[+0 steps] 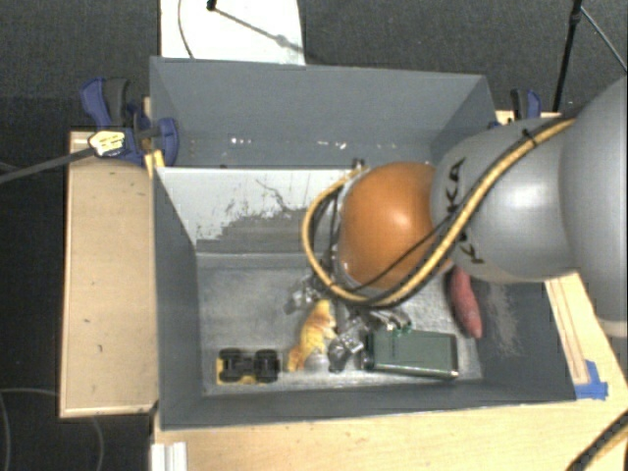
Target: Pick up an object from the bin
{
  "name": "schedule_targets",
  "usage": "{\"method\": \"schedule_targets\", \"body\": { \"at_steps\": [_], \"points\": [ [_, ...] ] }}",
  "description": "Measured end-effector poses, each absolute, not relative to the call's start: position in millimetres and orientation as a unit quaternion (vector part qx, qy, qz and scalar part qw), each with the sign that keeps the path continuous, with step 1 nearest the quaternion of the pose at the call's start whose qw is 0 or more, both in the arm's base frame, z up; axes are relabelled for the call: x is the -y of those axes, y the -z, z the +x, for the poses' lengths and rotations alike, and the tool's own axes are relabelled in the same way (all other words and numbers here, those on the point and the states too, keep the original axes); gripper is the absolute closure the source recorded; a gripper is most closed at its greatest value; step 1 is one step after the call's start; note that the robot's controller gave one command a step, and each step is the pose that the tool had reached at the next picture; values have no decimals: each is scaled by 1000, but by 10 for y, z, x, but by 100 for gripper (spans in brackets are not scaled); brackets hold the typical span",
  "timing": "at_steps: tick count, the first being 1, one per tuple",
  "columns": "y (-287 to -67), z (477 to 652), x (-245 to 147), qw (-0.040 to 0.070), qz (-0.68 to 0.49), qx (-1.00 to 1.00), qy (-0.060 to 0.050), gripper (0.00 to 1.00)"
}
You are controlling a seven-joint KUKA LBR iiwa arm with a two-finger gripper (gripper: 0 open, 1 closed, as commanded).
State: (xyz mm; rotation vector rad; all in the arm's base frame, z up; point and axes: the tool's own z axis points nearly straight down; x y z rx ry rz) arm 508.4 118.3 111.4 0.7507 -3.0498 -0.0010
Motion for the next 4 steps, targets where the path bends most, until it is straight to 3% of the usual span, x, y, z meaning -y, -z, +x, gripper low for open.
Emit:
{"method": "schedule_targets", "body": {
  "at_steps": [1,2,4],
  "points": [
    [-842,5183,-1036,-1,380,925,0,0],
    [-725,5337,-1072,1,307,952,1,100],
    [-756,5329,-1072,1,307,952,1,100]
  ]
}}
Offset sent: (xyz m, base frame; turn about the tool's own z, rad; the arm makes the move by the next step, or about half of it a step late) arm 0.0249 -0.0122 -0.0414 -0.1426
